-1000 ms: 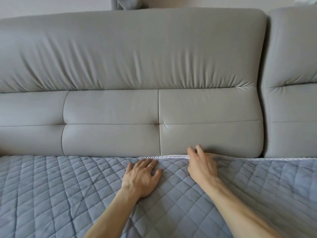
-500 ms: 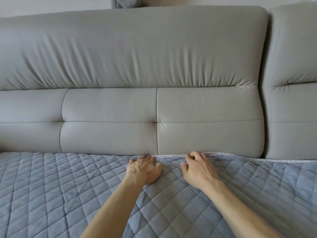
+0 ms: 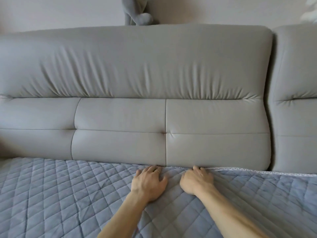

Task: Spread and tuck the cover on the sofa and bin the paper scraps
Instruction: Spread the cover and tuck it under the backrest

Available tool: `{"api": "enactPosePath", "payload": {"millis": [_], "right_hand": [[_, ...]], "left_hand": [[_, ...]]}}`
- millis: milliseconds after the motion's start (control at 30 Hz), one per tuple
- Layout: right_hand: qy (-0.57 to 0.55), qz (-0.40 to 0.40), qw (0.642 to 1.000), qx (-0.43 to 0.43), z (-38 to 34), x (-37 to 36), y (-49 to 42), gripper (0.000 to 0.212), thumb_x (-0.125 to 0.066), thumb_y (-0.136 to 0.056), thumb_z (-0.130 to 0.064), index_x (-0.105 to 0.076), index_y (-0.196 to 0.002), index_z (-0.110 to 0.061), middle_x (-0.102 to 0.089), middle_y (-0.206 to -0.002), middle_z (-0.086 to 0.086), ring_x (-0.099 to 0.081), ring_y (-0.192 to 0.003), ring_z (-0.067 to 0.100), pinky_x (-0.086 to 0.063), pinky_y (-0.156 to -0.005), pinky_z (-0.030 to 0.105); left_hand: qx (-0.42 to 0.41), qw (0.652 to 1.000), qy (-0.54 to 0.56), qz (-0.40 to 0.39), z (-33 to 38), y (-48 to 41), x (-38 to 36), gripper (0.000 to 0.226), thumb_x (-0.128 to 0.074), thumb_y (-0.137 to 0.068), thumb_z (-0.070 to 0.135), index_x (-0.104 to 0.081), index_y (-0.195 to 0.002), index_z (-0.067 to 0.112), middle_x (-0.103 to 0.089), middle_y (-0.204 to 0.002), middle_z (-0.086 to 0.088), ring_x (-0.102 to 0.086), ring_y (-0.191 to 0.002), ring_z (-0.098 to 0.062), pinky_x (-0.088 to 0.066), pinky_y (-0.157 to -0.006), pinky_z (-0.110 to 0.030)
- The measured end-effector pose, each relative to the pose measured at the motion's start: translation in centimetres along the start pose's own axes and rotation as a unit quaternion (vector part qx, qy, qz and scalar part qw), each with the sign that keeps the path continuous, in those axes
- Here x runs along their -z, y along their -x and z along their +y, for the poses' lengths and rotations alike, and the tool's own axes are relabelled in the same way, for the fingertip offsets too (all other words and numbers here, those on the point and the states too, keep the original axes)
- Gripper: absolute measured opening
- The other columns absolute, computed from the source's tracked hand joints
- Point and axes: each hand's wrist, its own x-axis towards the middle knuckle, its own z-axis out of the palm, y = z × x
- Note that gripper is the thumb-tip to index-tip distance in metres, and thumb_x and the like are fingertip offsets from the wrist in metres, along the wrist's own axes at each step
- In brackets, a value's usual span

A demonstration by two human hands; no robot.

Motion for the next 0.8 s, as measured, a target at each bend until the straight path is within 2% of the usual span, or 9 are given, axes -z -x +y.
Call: {"api": "enactPosePath", "payload": {"millis": [100, 167, 233, 300, 467, 567, 667, 733, 800], "right_hand": [[-0.102, 0.055, 0.988, 0.106, -1.0, 1.8, 0.6, 0.044, -0.025, -0.098, -0.036, -0.058, -0.121, -0.019, -0.052, -0.139, 0.000, -0.046, -0.130, 0.025, -0.039, -0.105, 0.041], [-0.093, 0.037, 0.983, 0.152, -2.4, 1.6, 0.9, 0.047, -0.021, -0.101, -0.037, -0.052, -0.131, -0.019, -0.047, -0.147, -0.001, -0.039, -0.137, 0.021, -0.032, -0.112, 0.039], [-0.045, 0.052, 0.985, 0.157, -3.0, 1.5, 0.7, 0.053, -0.017, -0.102, -0.038, -0.039, -0.145, -0.017, -0.036, -0.155, -0.002, -0.031, -0.143, 0.016, -0.024, -0.116, 0.038], [-0.039, 0.060, 0.984, 0.163, -3.7, 1.8, -0.4, 0.055, -0.017, -0.101, -0.038, -0.034, -0.150, -0.018, -0.031, -0.158, -0.005, -0.027, -0.145, 0.014, -0.022, -0.118, 0.038], [-0.040, 0.012, 0.984, 0.173, -7.1, -0.7, -3.5, 0.053, -0.018, -0.097, -0.035, -0.047, -0.139, -0.019, -0.041, -0.153, -0.002, -0.038, -0.138, 0.019, -0.029, -0.112, 0.043], [-0.090, 0.021, 0.974, 0.205, -5.4, -1.7, -0.8, 0.051, -0.025, -0.100, -0.037, -0.046, -0.142, -0.017, -0.038, -0.155, -0.002, -0.034, -0.141, 0.016, -0.025, -0.116, 0.038], [-0.101, 0.073, 0.978, 0.167, -0.5, 0.2, 1.6, 0.048, -0.027, -0.102, -0.040, -0.047, -0.141, -0.022, -0.035, -0.156, -0.004, -0.030, -0.144, 0.015, -0.025, -0.116, 0.036], [-0.061, 0.074, 0.990, 0.103, 4.0, 1.5, 2.3, 0.051, -0.022, -0.102, -0.045, -0.036, -0.148, -0.028, -0.022, -0.161, -0.007, -0.015, -0.149, 0.014, -0.017, -0.118, 0.045], [-0.041, 0.039, 0.997, 0.044, 8.1, 1.6, 3.1, 0.056, -0.017, -0.102, -0.051, -0.020, -0.154, -0.032, -0.008, -0.164, -0.013, -0.002, -0.150, 0.011, -0.008, -0.118, 0.052]], "left_hand": [[0.013, 1.000, -0.021, -0.003, -1.6, 0.1, 2.8, 0.074, -0.020, -0.092, 0.066, -0.029, -0.152, 0.024, -0.027, -0.159, 0.010, -0.016, -0.147, -0.009, -0.009, -0.119, -0.047], [0.027, 0.999, -0.006, -0.024, -2.1, 0.4, 3.3, 0.077, -0.017, -0.091, 0.069, -0.025, -0.154, 0.025, -0.022, -0.160, 0.010, -0.014, -0.148, -0.009, -0.011, -0.119, -0.046], [0.031, 0.999, 0.008, -0.026, -2.5, 0.2, 3.7, 0.077, -0.018, -0.090, 0.068, -0.025, -0.153, 0.025, -0.021, -0.160, 0.010, -0.014, -0.148, -0.009, -0.011, -0.119, -0.045], [0.035, 0.999, 0.010, -0.022, -3.4, -0.6, 4.4, 0.074, -0.019, -0.091, 0.065, -0.027, -0.153, 0.025, -0.022, -0.160, 0.010, -0.015, -0.147, -0.008, -0.012, -0.119, -0.045], [0.093, 0.994, -0.014, -0.054, -6.0, -1.2, 1.7, 0.067, -0.014, -0.096, 0.060, -0.021, -0.154, 0.027, -0.019, -0.161, 0.011, -0.012, -0.148, -0.009, -0.010, -0.119, -0.046], [0.107, 0.990, -0.045, -0.075, -5.5, 0.1, 1.2, 0.061, -0.014, -0.098, 0.053, -0.032, -0.149, 0.025, -0.031, -0.156, 0.008, -0.025, -0.144, -0.016, -0.023, -0.114, -0.050], [0.045, 0.997, -0.016, -0.060, -2.6, 0.8, 3.8, 0.052, -0.021, -0.099, 0.046, -0.047, -0.139, 0.025, -0.043, -0.148, 0.004, -0.038, -0.137, -0.022, -0.031, -0.110, -0.046], [-0.031, 0.998, 0.010, -0.044, 1.1, 1.1, 4.8, 0.053, -0.026, -0.099, 0.050, -0.040, -0.146, 0.030, -0.034, -0.155, 0.008, -0.032, -0.142, -0.019, -0.024, -0.116, -0.043], [-0.101, 0.993, 0.029, -0.055, 5.8, 0.9, 4.3, 0.058, -0.025, -0.099, 0.054, -0.030, -0.151, 0.029, -0.021, -0.161, 0.008, -0.019, -0.147, -0.013, -0.013, -0.120, -0.043]]}}
